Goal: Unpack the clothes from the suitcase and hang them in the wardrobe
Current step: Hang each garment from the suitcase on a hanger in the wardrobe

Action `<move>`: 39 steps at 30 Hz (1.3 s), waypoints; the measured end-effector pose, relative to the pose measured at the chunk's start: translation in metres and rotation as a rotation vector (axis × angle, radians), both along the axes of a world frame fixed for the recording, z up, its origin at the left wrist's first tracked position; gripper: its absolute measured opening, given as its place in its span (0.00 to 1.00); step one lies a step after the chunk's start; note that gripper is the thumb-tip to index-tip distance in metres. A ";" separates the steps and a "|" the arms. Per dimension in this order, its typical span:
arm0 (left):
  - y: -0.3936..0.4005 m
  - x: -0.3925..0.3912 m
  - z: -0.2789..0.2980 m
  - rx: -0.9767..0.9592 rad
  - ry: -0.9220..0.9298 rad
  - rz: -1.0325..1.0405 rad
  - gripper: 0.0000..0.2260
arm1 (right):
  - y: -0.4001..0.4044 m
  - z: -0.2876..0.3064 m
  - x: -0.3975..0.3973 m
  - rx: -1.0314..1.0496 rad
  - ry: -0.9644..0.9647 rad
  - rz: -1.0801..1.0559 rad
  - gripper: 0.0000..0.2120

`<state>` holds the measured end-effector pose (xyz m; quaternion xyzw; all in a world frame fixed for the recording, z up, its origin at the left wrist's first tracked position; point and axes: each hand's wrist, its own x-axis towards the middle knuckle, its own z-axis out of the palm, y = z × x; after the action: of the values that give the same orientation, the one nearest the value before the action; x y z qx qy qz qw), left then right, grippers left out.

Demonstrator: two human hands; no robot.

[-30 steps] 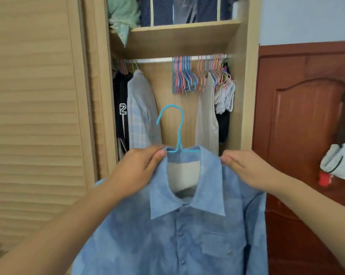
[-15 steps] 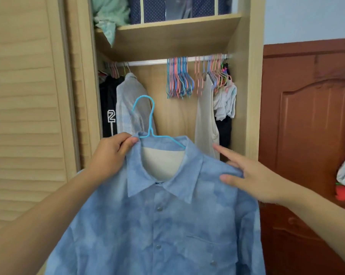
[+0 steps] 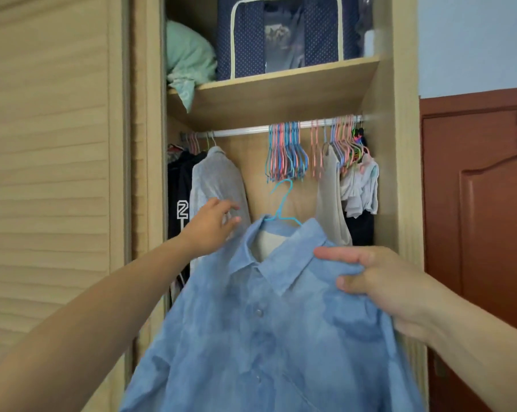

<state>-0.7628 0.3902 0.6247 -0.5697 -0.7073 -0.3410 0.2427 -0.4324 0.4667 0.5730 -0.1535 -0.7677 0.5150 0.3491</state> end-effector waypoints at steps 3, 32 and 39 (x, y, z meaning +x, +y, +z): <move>0.007 -0.025 0.018 -0.053 0.016 0.136 0.18 | 0.013 0.026 0.001 -0.039 0.067 -0.091 0.26; 0.075 -0.389 0.057 0.447 0.158 0.384 0.35 | 0.144 0.248 -0.450 0.832 -0.342 -0.937 0.21; 0.077 -0.403 0.057 0.473 0.202 0.392 0.34 | 0.177 0.238 -0.525 0.843 -0.516 -0.886 0.21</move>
<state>-1.1655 0.4676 0.6819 -0.3812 -0.6772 -0.3844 0.4983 -0.9576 0.6442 0.8105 -0.4234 -0.8267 -0.0752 0.3629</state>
